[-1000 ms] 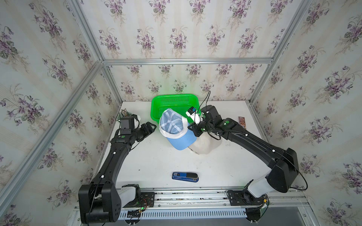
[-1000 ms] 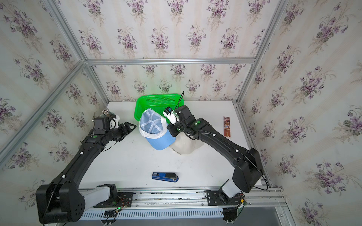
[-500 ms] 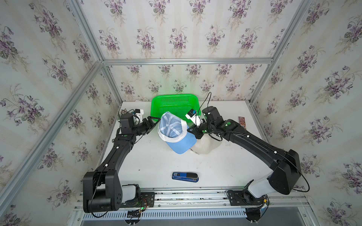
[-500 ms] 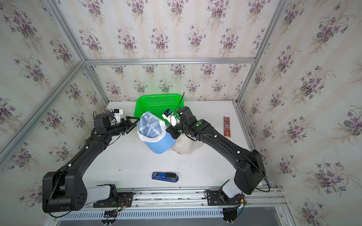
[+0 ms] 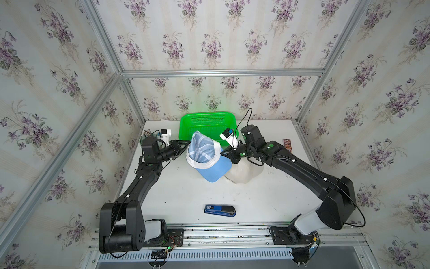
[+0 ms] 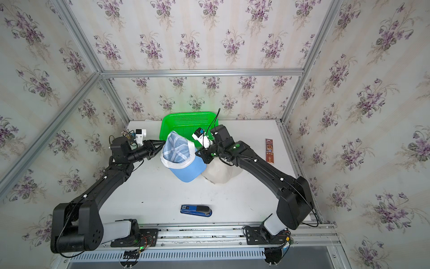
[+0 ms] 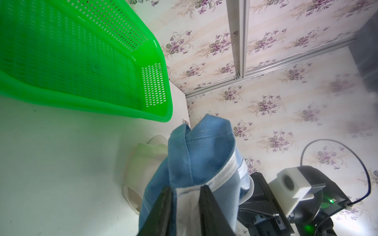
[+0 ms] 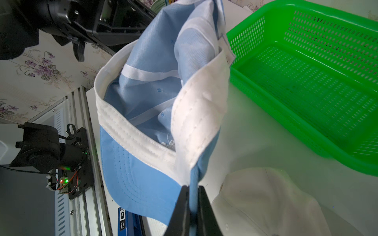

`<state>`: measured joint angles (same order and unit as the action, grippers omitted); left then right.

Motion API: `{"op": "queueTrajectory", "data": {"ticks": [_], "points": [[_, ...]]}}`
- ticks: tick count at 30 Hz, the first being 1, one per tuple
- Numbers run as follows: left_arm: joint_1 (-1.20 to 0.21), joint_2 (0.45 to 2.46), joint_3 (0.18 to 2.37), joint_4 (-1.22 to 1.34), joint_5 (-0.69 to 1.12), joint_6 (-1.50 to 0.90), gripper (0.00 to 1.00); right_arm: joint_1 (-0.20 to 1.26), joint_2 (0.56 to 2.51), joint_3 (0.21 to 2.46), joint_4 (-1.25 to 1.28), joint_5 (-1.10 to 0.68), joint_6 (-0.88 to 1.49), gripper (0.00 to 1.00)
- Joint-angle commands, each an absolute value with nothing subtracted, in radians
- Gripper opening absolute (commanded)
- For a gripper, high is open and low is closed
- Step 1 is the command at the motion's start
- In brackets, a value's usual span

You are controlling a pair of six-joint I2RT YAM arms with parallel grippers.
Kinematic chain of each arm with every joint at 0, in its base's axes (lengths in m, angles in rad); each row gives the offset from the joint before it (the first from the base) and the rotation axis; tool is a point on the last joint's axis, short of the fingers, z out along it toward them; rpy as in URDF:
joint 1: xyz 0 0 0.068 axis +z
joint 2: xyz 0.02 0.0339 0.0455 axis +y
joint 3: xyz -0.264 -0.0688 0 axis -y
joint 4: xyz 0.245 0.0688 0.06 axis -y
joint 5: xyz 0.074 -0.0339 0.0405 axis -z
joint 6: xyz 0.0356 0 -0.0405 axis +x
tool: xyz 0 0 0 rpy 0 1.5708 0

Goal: Turn the baseball cap inside out
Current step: Turn over the baseball cap.

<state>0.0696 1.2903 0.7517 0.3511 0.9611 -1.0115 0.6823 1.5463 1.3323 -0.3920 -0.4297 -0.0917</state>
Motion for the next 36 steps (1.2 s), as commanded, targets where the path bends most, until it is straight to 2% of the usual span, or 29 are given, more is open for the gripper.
{"op": "queueTrajectory", "data": {"ticks": [1, 4, 6, 11, 14, 16, 19, 23, 24, 26, 28, 30, 33, 36], "points": [[0.070, 1.274, 0.759, 0.394, 0.983, -1.020, 0.18, 0.675, 1.556, 1.339, -0.359, -0.418, -0.061, 0.00], [0.066, 1.253, 0.769, 0.376, 0.966, -1.007, 0.06, 0.669, 1.572, 1.346, -0.369, -0.399, -0.041, 0.00], [0.046, 1.208, 0.827, 0.184, 0.896, -0.870, 0.00, 0.669, 1.591, 1.361, -0.391, -0.384, -0.037, 0.00], [-0.106, 1.135, 1.051, -0.307, 0.592, -0.493, 0.00, 0.668, 1.646, 1.409, -0.452, -0.320, -0.025, 0.00], [-0.224, 1.140, 1.153, -0.500, 0.306, -0.346, 0.00, 0.667, 1.677, 1.436, -0.473, -0.265, -0.001, 0.00], [-0.302, 1.158, 1.187, -0.573, 0.136, -0.265, 0.00, 0.667, 1.706, 1.465, -0.503, -0.217, 0.022, 0.00], [-0.416, 1.218, 1.218, -0.651, -0.143, -0.181, 0.00, 0.666, 1.713, 1.475, -0.501, -0.236, 0.037, 0.00], [-0.447, 1.264, 1.201, -0.665, -0.296, -0.202, 0.00, 0.666, 1.654, 1.412, -0.432, -0.322, 0.022, 0.00], [-0.446, 1.262, 1.192, -0.657, -0.312, -0.222, 0.08, 0.664, 1.648, 1.408, -0.436, -0.332, 0.015, 0.00], [-0.434, 1.239, 1.171, -0.624, -0.260, -0.232, 0.17, 0.663, 1.638, 1.401, -0.452, -0.359, -0.010, 0.00], [-0.394, 1.195, 1.141, -0.563, -0.127, -0.236, 0.37, 0.662, 1.618, 1.376, -0.454, -0.394, -0.047, 0.00], [-0.345, 1.166, 1.133, -0.536, -0.022, -0.227, 0.49, 0.654, 1.592, 1.342, -0.456, -0.421, -0.079, 0.00], [-0.236, 1.143, 1.134, -0.544, 0.160, -0.206, 0.63, 0.609, 1.563, 1.305, -0.476, -0.505, -0.108, 0.00], [-0.067, 1.130, 1.102, -0.490, 0.463, -0.233, 0.73, 0.601, 1.526, 1.271, -0.486, -0.535, -0.157, 0.00]]}}
